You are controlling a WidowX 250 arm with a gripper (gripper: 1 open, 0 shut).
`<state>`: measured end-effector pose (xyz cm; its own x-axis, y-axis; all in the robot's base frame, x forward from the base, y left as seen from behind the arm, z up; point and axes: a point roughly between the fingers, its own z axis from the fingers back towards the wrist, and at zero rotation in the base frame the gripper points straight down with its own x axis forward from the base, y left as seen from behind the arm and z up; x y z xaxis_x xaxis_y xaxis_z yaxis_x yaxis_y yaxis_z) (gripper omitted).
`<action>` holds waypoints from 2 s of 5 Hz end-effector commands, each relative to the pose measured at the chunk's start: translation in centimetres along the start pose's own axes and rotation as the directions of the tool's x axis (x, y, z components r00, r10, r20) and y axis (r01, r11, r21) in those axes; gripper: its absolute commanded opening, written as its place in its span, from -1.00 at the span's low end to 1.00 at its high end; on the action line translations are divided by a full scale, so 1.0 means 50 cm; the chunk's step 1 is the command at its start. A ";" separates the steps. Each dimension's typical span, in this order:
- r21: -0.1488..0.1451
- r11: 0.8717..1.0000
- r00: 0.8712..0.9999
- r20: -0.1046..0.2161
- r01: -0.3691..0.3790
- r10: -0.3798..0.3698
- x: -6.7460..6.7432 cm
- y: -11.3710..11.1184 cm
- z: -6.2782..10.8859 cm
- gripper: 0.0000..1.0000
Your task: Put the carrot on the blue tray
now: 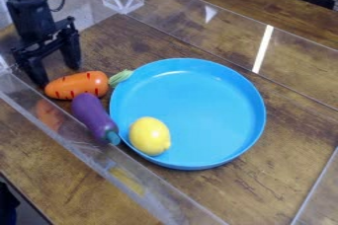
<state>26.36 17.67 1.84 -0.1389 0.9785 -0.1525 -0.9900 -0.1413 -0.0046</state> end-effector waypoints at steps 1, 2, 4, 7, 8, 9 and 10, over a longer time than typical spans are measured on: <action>-0.069 0.998 0.999 0.033 -0.004 0.006 0.025 -0.004 0.049 1.00; -0.070 0.997 0.999 0.031 0.016 -0.014 0.035 -0.002 0.051 -1.00; -0.063 0.994 0.995 0.033 0.091 -0.089 0.011 0.005 0.050 1.00; -0.074 0.994 0.996 0.038 0.086 -0.083 -0.041 0.009 0.038 1.00; -0.080 0.995 0.998 0.038 0.054 -0.051 -0.040 0.008 0.038 1.00; -0.086 0.996 0.999 0.037 0.025 -0.022 -0.040 0.007 0.038 1.00; -0.090 0.996 0.999 0.035 0.010 -0.007 -0.060 0.009 0.035 1.00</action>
